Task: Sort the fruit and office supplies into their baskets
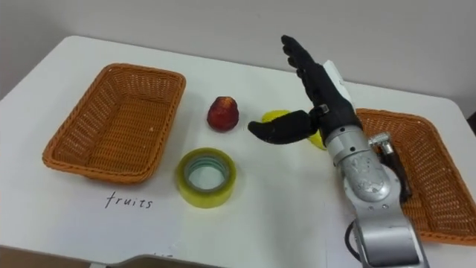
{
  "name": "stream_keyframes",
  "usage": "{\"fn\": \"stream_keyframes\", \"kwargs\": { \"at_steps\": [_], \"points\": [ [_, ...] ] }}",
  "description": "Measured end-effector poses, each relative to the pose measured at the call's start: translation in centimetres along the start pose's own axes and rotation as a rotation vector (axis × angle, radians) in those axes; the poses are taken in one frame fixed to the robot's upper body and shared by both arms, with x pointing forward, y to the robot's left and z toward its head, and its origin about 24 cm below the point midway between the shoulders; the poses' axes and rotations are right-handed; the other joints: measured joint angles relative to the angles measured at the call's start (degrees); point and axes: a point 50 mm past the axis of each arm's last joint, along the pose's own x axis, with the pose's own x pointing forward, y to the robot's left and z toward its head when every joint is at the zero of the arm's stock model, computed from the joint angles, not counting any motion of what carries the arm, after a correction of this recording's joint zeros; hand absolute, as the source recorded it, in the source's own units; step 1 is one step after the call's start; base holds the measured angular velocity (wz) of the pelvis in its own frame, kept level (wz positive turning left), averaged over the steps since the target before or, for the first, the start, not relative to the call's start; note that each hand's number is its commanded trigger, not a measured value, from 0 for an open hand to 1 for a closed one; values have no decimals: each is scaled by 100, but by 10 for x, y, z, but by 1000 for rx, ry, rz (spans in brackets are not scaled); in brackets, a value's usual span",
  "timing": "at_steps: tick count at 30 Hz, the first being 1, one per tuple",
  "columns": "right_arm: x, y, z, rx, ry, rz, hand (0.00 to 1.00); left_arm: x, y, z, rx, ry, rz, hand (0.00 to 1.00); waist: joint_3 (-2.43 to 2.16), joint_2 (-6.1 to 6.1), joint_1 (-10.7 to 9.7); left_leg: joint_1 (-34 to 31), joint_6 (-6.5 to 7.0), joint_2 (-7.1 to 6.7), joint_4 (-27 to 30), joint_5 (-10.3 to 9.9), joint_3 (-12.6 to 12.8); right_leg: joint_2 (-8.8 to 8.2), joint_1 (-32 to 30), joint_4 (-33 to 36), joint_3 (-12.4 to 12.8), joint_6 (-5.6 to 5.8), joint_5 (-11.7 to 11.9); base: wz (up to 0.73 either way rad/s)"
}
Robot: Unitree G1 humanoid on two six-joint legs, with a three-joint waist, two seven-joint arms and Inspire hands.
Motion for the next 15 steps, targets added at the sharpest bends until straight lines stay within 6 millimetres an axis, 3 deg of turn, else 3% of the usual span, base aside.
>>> {"fn": "stream_keyframes", "kwargs": {
  "at_steps": [3, 15],
  "points": [
    [4, 3, -7, 11, 31, -4, 0, -1, -3, 0, 24, -5, -12, 0, 20, -36, 1, -33, 1, -4, 29, 1, -51, -4, -1, -4, -91, 0, 0, 8],
    [7, 9, -15, 37, 59, -58, 0, -2, -6, 4, 38, -34, -21, 0, 14, -9, -1, -186, 2, -27, 80, 4, -280, -23, -1, -92, -353, 3, 2, 9]
  ]
}}
